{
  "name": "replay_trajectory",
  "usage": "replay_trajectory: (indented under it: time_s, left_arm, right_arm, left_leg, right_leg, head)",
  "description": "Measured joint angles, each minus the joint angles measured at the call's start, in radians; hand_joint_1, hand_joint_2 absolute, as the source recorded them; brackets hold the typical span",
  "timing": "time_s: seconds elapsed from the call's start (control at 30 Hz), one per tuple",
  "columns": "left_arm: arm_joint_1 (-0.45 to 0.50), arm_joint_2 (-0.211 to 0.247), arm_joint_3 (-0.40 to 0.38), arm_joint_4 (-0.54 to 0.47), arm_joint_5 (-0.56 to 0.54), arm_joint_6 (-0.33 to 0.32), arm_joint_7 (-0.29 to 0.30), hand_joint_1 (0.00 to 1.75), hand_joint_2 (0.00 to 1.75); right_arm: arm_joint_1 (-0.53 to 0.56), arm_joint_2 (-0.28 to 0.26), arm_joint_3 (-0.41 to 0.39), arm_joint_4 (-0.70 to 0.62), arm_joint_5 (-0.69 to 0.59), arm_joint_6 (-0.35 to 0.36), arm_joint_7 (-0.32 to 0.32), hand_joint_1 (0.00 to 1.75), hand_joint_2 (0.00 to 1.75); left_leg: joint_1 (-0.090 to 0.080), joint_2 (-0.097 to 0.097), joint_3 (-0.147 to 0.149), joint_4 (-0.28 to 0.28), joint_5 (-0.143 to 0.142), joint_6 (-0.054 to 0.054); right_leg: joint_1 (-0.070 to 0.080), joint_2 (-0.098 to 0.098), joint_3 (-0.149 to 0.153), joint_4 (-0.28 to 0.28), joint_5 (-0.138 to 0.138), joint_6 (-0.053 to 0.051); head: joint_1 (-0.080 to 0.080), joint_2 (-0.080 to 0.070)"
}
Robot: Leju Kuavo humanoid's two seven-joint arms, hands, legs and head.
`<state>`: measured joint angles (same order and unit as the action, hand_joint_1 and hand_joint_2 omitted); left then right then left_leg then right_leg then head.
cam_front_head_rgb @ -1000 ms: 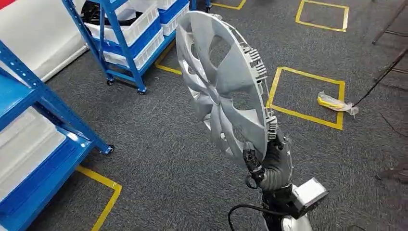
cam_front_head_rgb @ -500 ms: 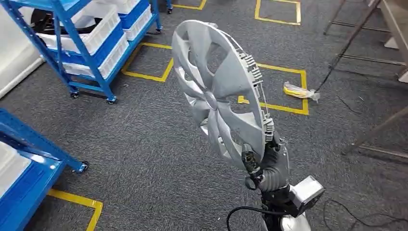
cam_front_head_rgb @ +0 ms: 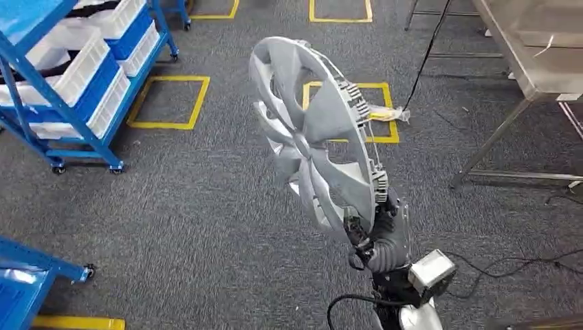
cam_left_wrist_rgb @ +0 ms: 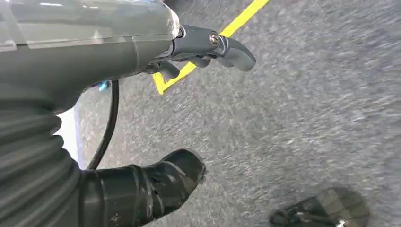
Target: Take the parts from the cabinet and place them on the table.
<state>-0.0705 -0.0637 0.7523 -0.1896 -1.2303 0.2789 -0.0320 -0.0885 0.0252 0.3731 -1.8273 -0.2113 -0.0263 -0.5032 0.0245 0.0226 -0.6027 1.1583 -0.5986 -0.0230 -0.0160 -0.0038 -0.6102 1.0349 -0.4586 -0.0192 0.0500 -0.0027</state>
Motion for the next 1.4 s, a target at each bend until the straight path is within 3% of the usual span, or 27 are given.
replay_trajectory:
  time_s: [0.07,0.1,0.2,0.23,0.27,0.37,0.4,0.47,0.5,0.57,0.6,0.63,0.7,0.73,0.77,0.8,0.9,0.93,0.97,1.0,1.07,1.1,1.17,1.23,1.27,1.3,1.4]
  left_arm:
    - [0.002,0.0,0.0,0.0,0.0,0.0,-0.004,0.0,1.75]
    - [0.006,0.0,0.0,0.0,0.0,0.0,-0.011,0.0,1.75]
    - [0.007,0.0,0.0,0.0,-0.002,0.002,-0.023,0.0,1.75]
    - [0.007,0.002,0.0,0.0,-0.002,0.002,-0.025,0.0,1.75]
    - [0.008,0.005,0.001,0.0,-0.001,0.002,-0.025,0.0,1.75]
    - [-0.001,0.005,0.001,0.0,-0.001,0.002,-0.031,0.0,1.75]
    - [-0.001,0.003,0.001,0.0,-0.002,0.0,-0.031,0.0,1.75]
    - [0.001,0.0,0.001,0.0,-0.006,0.0,-0.029,0.0,1.75]
    - [0.002,0.0,0.001,0.0,-0.006,-0.001,-0.024,0.0,1.75]
    - [0.004,0.0,0.001,0.0,-0.006,-0.002,-0.014,0.0,1.75]
    - [0.004,0.0,0.001,0.0,-0.007,-0.003,-0.011,0.0,1.75]
    - [0.003,-0.001,0.001,0.0,-0.008,-0.003,-0.011,0.0,1.75]
    - [0.002,-0.002,0.001,0.0,-0.009,-0.003,-0.01,0.0,1.75]
    - [0.003,-0.004,0.001,0.0,-0.009,-0.002,-0.006,0.0,1.75]
    - [0.003,-0.004,0.001,0.0,-0.008,-0.002,-0.004,0.0,1.75]
    - [0.003,-0.004,0.002,0.0,-0.008,-0.001,-0.004,0.0,1.75]
    - [0.001,-0.004,0.002,0.0,-0.008,0.0,-0.007,0.0,1.75]
    - [-0.001,-0.004,0.002,0.0,-0.008,0.0,-0.01,0.0,1.75]
    - [-0.001,-0.004,0.002,0.0,-0.008,0.002,-0.013,0.0,1.75]
    - [0.001,-0.004,0.003,0.0,-0.008,0.002,-0.013,0.0,1.75]
    - [0.001,-0.005,0.004,0.0,-0.008,0.002,-0.013,0.0,1.75]
    - [0.003,-0.005,0.004,0.0,-0.008,0.001,-0.013,0.0,1.75]
    - [0.007,-0.005,0.004,0.0,-0.01,0.0,-0.017,0.0,1.75]
    - [0.006,-0.004,0.004,0.0,-0.013,0.002,-0.019,0.0,1.75]
    - [0.007,-0.004,0.004,0.0,-0.015,0.003,-0.019,0.0,1.75]
    - [0.009,-0.003,0.005,0.0,-0.014,0.003,-0.017,0.0,1.75]
    - [-0.003,-0.003,0.005,0.0,-0.013,0.002,-0.013,0.0,1.75]
  right_arm:
    - [0.0,0.0,0.0,0.002,0.006,0.0,0.0,1.75,1.75]
    - [0.001,0.0,0.0,0.004,0.012,-0.001,-0.001,1.75,1.75]
    - [0.0,0.0,0.0,0.005,0.016,-0.001,-0.002,1.75,1.75]
    - [0.0,0.0,0.0,0.005,0.016,-0.001,-0.002,1.75,1.75]
    - [-0.002,0.0,0.0,0.005,0.016,-0.001,-0.002,1.75,1.75]
    - [0.001,0.001,0.0,0.005,0.019,-0.002,-0.002,1.75,1.75]
    - [0.001,0.0,0.0,0.005,0.019,-0.003,-0.002,1.75,1.75]
    - [-0.001,-0.001,0.0,0.005,0.019,-0.005,-0.002,1.75,1.75]
    - [-0.003,-0.001,0.0,0.005,0.019,-0.005,-0.002,1.75,1.75]
    - [-0.003,-0.001,0.0,0.005,0.02,-0.005,-0.003,1.75,1.75]
    - [-0.003,-0.001,0.0,0.005,0.02,-0.005,-0.003,1.75,1.75]
    - [-0.002,-0.001,0.0,0.005,0.02,-0.005,-0.003,1.75,1.75]
    - [-0.004,-0.001,0.0,0.005,0.02,-0.006,-0.003,1.75,1.75]
    - [-0.007,-0.001,0.0,0.004,0.019,-0.006,-0.003,1.75,1.75]
    - [-0.011,-0.001,0.0,0.004,0.019,-0.006,-0.003,1.75,1.75]
    - [-0.015,-0.001,0.0,0.004,0.019,-0.006,-0.003,1.75,1.75]
    - [-0.014,-0.001,0.0,0.003,0.019,-0.004,-0.003,1.75,1.75]
    - [-0.012,-0.001,0.0,0.001,0.019,-0.005,-0.002,1.75,1.75]
    - [-0.015,-0.001,0.0,-0.001,0.018,-0.005,-0.003,1.75,1.75]
    - [-0.017,0.0,0.0,-0.001,0.017,-0.005,-0.003,1.75,1.75]
    - [-0.018,0.001,0.0,-0.001,0.017,-0.005,-0.003,1.75,1.75]
    - [-0.017,0.001,0.0,0.0,0.017,-0.005,-0.003,1.75,1.75]
    - [-0.014,0.001,0.0,0.0,0.017,-0.006,-0.003,1.75,1.75]
    - [-0.014,0.001,0.0,-0.001,0.015,-0.007,-0.004,1.75,1.75]
    - [-0.014,0.001,0.0,-0.001,0.015,-0.008,-0.005,1.75,1.75]
    - [-0.017,0.001,0.0,-0.001,0.015,-0.008,-0.005,1.75,1.75]
    - [-0.011,0.001,0.0,-0.001,0.016,-0.006,-0.004,1.75,1.75]
  left_leg:
    - [-0.001,-0.014,-0.071,0.143,-0.051,0.0]
    - [-0.001,-0.014,-0.085,0.163,-0.039,0.002]
    - [-0.002,-0.035,-0.015,-0.018,0.088,0.017]
    - [-0.002,-0.071,0.014,-0.095,0.118,0.025]
    - [0.0,-0.105,0.024,-0.112,0.106,0.029]
    - [-0.009,-0.081,0.033,-0.125,0.104,0.03]
    - [-0.002,-0.067,0.037,-0.137,0.11,0.037]
    - [0.002,-0.041,0.048,-0.155,0.119,0.048]
    - [0.0,-0.027,0.048,-0.155,0.119,0.054]
    - [-0.001,-0.003,0.048,-0.154,0.116,0.056]
    - [-0.001,0.011,0.048,-0.154,0.114,0.055]
    - [0.0,0.023,0.05,-0.153,0.112,0.054]
    - [0.003,0.045,0.056,-0.15,0.105,0.046]
    - [0.003,0.053,0.06,-0.146,0.099,0.039]
    - [-0.003,0.06,0.061,-0.143,0.094,0.031]
    - [-0.008,0.07,0.061,-0.137,0.089,0.025]
    - [-0.011,0.113,0.076,-0.147,0.085,0.013]
    - [-0.005,0.093,0.074,-0.142,0.072,0.005]
    - [-0.002,0.039,0.067,-0.112,0.05,0.005]
    - [-0.002,0.009,0.036,-0.046,0.01,0.006]
    - [-0.003,-0.013,-0.043,0.115,-0.057,0.006]
    - [-0.003,-0.014,-0.069,0.161,-0.063,0.007]
    - [-0.003,-0.016,-0.061,0.118,-0.005,0.01]
    - [-0.002,-0.042,0.002,-0.046,0.097,0.018]
    - [-0.001,-0.088,0.02,-0.096,0.108,0.024]
    - [0.002,-0.104,0.027,-0.12,0.102,0.025]
    - [-0.006,-0.077,0.031,-0.117,0.102,0.031]
  right_leg:
    - [0.006,0.026,0.0,0.001,-0.001,-0.004]
    - [0.009,0.045,0.001,0.003,-0.001,-0.004]
    - [0.012,0.089,0.002,0.01,-0.003,-0.004]
    - [0.011,0.1,0.001,0.013,-0.004,-0.003]
    - [0.016,0.109,-0.005,0.018,-0.005,0.002]
    - [0.002,0.141,-0.013,0.011,0.005,0.02]
    - [0.009,0.154,-0.014,0.008,0.008,0.029]
    - [0.014,0.05,-0.031,0.05,-0.027,0.036]
    - [0.01,0.024,-0.063,0.116,-0.065,0.04]
    - [0.003,0.012,-0.131,0.255,-0.121,0.045]
    - [-0.001,0.01,-0.152,0.294,-0.126,0.049]
    - [-0.006,0.008,-0.146,0.28,-0.102,0.053]
    - [-0.01,-0.008,-0.073,0.141,-0.02,0.056]
    - [-0.009,-0.042,-0.025,0.055,0.016,0.053]
    - [0.003,-0.096,-0.009,0.021,0.001,0.052]
    - [0.01,-0.089,-0.01,0.012,0.001,0.041]
    - [0.011,-0.049,-0.015,0.011,0.001,0.028]
    - [0.0,-0.038,-0.008,0.003,0.005,0.018]
    - [0.001,-0.026,-0.008,0.002,0.005,0.014]
    - [0.001,-0.017,-0.008,0.002,0.006,0.006]
    - [0.004,0.011,-0.008,0.002,0.005,0.001]
    - [0.006,0.025,-0.007,0.004,0.005,0.0]
    - [0.006,0.057,-0.005,0.007,0.005,0.001]
    - [0.006,0.086,-0.003,0.012,0.002,0.004]
    - [0.003,0.096,-0.006,0.015,0.0,0.008]
    - [0.009,0.106,-0.012,0.025,-0.002,0.014]
    - [0.002,0.135,-0.019,0.013,0.01,0.035]
  head:
    - [0.0,0.0]
    - [0.0,0.0]
    - [0.0,0.0]
    - [0.0,0.0]
    - [0.001,0.0]
    - [0.0,0.0]
    - [0.001,0.0]
    - [0.009,0.0]
    - [0.008,0.0]
    - [0.008,0.0]
    - [0.008,0.0]
    - [0.008,0.0]
    - [0.008,0.0]
    - [0.009,0.0]
    - [0.009,0.0]
    - [0.007,0.0]
    - [0.007,0.0]
    - [0.006,0.0]
    - [0.007,0.0]
    - [0.005,0.0]
    - [0.005,0.0]
    - [0.005,0.0]
    - [0.005,0.0]
    - [0.005,0.0]
    - [0.006,0.0]
    - [0.006,0.0]
    - [0.006,0.0]
